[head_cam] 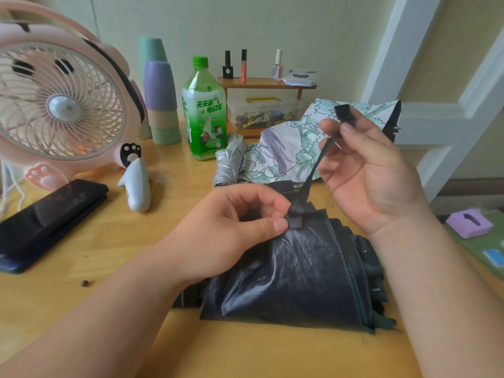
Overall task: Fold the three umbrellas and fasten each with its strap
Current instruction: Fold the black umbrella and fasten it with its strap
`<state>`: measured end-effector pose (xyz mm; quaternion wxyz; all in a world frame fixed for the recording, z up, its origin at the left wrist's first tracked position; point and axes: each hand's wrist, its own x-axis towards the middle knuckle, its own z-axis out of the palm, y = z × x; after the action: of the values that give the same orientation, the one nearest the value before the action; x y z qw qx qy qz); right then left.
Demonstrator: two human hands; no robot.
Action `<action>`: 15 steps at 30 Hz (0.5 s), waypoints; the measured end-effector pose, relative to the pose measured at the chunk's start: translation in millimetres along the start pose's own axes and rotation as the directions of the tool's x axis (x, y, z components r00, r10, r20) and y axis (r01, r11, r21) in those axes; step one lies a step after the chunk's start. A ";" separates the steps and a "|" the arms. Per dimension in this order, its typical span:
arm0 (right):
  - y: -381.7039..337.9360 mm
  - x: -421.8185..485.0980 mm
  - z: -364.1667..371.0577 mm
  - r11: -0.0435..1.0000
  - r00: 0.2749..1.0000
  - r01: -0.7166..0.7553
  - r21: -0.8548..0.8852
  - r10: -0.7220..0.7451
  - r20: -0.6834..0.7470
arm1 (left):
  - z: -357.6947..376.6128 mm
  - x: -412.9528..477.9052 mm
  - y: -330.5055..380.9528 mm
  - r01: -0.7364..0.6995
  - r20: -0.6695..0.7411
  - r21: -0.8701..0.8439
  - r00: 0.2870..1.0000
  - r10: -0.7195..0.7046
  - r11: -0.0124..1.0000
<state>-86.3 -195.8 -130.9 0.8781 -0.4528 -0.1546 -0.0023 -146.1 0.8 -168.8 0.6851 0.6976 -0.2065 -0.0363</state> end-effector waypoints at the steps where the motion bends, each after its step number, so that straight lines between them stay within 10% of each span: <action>1: -0.1 -0.5 0.5 1.000 1.000 0.005 0.001 -0.005 -0.003 | -0.4 -0.5 0.4 -0.007 0.013 0.028 1.000 0.007 1.000; 15: 1.4 -0.7 1.3 1.000 0.998 -0.021 0.006 0.022 -0.051 | 0.9 -2.0 3.8 0.062 0.020 0.045 0.998 -0.063 0.997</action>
<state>-87.1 -194.0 -131.5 0.8830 -0.4518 -0.1272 -0.0041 -149.2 0.7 -165.6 0.6657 0.7184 -0.1927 -0.0604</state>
